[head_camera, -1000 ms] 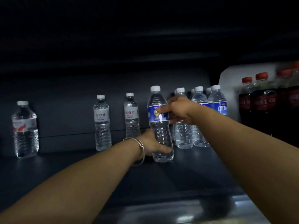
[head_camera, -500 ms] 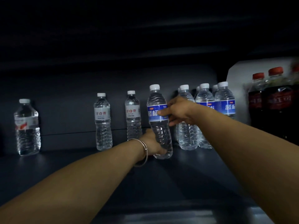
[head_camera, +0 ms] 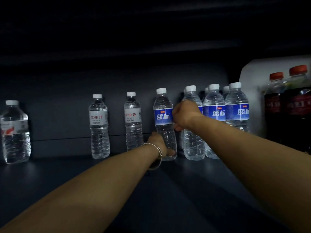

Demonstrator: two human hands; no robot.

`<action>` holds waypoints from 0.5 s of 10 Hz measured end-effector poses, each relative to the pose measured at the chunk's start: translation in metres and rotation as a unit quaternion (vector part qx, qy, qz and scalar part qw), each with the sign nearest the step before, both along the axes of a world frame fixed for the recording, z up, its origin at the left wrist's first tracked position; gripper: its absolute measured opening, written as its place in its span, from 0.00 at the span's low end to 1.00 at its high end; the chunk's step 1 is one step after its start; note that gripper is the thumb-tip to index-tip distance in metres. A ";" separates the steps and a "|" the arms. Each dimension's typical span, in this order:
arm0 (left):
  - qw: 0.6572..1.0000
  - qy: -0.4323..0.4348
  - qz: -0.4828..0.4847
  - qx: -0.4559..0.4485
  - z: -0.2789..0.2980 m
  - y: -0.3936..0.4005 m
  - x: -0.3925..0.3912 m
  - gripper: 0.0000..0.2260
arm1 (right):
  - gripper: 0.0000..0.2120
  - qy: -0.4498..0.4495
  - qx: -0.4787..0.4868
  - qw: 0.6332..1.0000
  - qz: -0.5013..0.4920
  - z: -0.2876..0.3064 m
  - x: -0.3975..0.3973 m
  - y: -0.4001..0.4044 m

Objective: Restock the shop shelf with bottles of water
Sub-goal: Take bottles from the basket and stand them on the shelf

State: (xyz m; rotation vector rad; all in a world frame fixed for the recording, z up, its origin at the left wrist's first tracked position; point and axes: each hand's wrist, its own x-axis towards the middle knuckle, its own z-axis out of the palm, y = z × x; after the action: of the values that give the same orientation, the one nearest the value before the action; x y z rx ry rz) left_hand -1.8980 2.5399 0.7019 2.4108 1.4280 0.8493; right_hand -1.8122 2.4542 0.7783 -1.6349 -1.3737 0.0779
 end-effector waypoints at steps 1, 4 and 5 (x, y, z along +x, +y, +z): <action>0.999 0.046 0.004 0.008 0.002 0.009 0.013 0.37 | 0.14 -0.008 -0.008 1.000 -0.002 -0.004 0.002 0.007; 0.998 0.061 0.028 -0.004 0.009 0.016 0.034 0.42 | 0.18 0.214 -0.011 0.971 0.102 -0.010 -0.009 0.008; 0.997 0.053 0.039 -0.039 0.010 0.016 0.038 0.49 | 0.23 0.244 -0.031 0.962 0.115 -0.006 -0.006 0.012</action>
State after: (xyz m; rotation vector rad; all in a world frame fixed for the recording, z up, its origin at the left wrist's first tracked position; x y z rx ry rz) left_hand -1.8600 2.5561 0.7124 2.3878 1.5712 0.6773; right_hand -1.8182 2.4657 0.7725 -1.3747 -1.1723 0.6255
